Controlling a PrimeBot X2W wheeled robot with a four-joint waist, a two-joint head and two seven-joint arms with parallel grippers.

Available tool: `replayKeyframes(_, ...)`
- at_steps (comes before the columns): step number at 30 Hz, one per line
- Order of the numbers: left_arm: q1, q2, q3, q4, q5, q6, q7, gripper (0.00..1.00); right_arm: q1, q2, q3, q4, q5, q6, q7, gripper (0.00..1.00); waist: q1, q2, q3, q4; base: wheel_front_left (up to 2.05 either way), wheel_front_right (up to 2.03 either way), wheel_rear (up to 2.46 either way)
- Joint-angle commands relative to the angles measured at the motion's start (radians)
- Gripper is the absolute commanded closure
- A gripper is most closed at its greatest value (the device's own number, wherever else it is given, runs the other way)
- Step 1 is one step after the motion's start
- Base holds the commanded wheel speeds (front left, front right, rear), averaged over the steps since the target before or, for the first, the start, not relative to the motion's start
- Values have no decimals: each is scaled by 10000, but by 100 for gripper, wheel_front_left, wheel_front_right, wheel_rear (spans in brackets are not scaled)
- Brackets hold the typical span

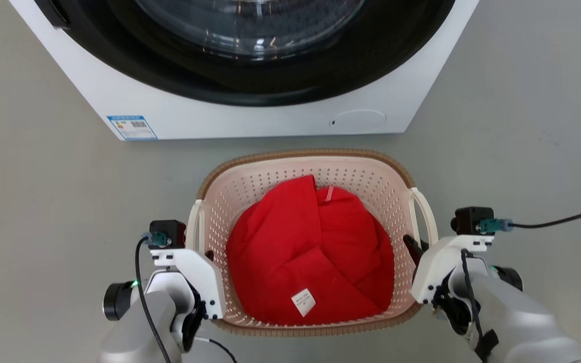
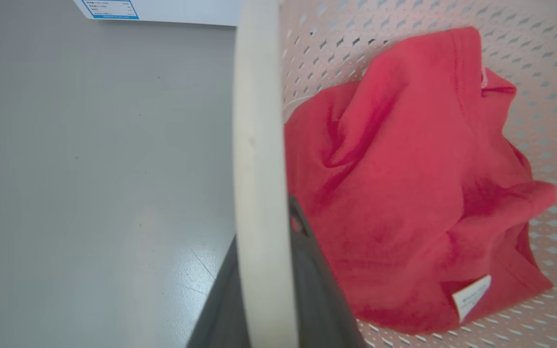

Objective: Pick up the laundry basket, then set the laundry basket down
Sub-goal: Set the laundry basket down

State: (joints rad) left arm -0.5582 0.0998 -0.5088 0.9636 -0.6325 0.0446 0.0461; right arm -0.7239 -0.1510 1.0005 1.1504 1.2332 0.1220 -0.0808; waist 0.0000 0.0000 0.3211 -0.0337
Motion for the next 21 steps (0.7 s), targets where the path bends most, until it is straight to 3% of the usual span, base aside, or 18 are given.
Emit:
replayKeyframes(1,-329,397,233,-36,84,-61,-131,100,-92,-155,51,-101,-24,87,-250,100,0,0,181,-7,0,0,0)
replayKeyframes(21,-2173,91,-78,1391,376,-233,-1254,100,-1251,-193,327,-111,-108,87,-642,100,0,0,2047,78,0,0,0)
